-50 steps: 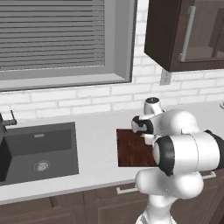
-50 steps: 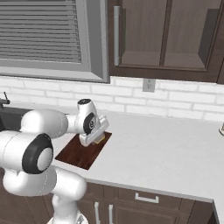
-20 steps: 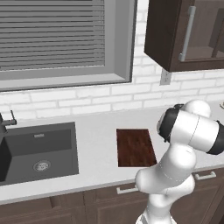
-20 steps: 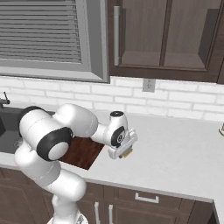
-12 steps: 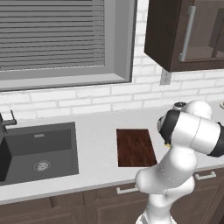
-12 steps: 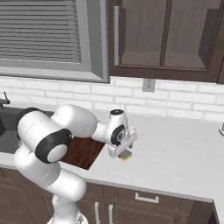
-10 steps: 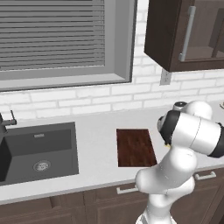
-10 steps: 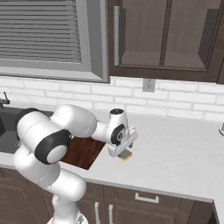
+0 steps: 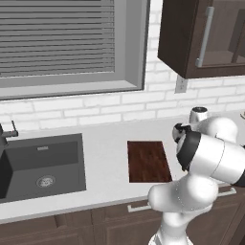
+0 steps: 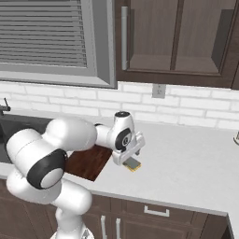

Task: Pick up the sponge from the counter and clean the cutting board by briefly scrubbing or pressing down on the cutting board. Once finished, release the sponge.

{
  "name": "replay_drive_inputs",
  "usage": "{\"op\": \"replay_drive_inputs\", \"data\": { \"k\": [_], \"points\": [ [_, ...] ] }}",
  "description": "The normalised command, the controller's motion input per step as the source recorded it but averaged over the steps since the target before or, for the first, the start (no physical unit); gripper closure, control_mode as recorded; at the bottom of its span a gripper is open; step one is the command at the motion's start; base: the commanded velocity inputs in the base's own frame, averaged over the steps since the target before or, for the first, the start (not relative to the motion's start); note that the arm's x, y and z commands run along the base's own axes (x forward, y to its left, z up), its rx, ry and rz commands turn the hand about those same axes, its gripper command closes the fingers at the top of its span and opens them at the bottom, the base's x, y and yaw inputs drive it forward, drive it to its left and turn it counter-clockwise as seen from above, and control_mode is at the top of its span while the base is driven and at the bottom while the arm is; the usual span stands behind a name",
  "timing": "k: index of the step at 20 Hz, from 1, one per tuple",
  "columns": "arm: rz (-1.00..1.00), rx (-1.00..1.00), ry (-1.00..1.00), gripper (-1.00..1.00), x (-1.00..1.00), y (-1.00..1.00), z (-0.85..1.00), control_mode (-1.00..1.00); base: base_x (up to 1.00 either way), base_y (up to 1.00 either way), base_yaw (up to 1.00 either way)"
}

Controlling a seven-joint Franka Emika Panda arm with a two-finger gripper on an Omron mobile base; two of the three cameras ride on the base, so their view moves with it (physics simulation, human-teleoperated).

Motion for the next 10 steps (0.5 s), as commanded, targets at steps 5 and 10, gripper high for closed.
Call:
{"op": "replay_drive_inputs", "data": {
  "k": [5,10],
  "points": [
    [0.00,0.00,-0.01,-1.00,-0.21,0.25,0.33,-1.00,0.00,0.00,0.00],
    [0.01,-0.01,-0.08,-1.00,-0.29,0.18,0.35,-1.00,0.00,0.00,0.00]
  ]
}}
